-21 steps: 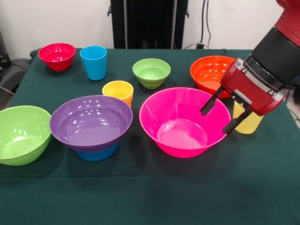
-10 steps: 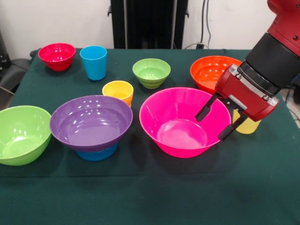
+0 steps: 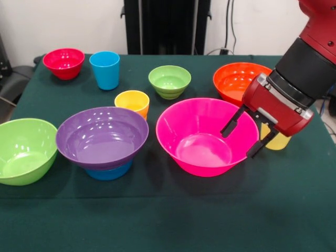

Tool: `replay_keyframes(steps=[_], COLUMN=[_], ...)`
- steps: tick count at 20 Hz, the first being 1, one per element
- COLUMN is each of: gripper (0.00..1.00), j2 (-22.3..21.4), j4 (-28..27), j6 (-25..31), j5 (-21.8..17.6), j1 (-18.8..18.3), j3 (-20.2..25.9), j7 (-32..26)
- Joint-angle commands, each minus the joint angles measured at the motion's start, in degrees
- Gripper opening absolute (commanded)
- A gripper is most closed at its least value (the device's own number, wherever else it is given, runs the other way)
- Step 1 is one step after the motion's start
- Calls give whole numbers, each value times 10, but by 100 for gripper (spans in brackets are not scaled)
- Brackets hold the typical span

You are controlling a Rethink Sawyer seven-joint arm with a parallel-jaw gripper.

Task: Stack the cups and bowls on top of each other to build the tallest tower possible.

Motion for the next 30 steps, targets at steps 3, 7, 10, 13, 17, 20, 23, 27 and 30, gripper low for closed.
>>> replay_keyframes(steps=[3, 7, 10, 13, 17, 20, 23, 27, 30], gripper=[100, 100, 100, 100, 100, 100, 100, 100, 100], j2=[-3, 1, 3, 3, 7, 4, 1, -9, -7], j4=[90, 89, 90, 93, 97, 103, 111, 126, 121], j6=[-84, -84, -81, -85, -94, -100, -110, -139, -143], j5=[27, 27, 26, 24, 23, 29, 36, 44, 45], j1=[-22, -21, -21, -20, -21, -28, -36, -50, -50], j3=[133, 127, 122, 120, 120, 138, 160, 200, 204], j7=[90, 91, 91, 91, 92, 85, 81, 66, 71])
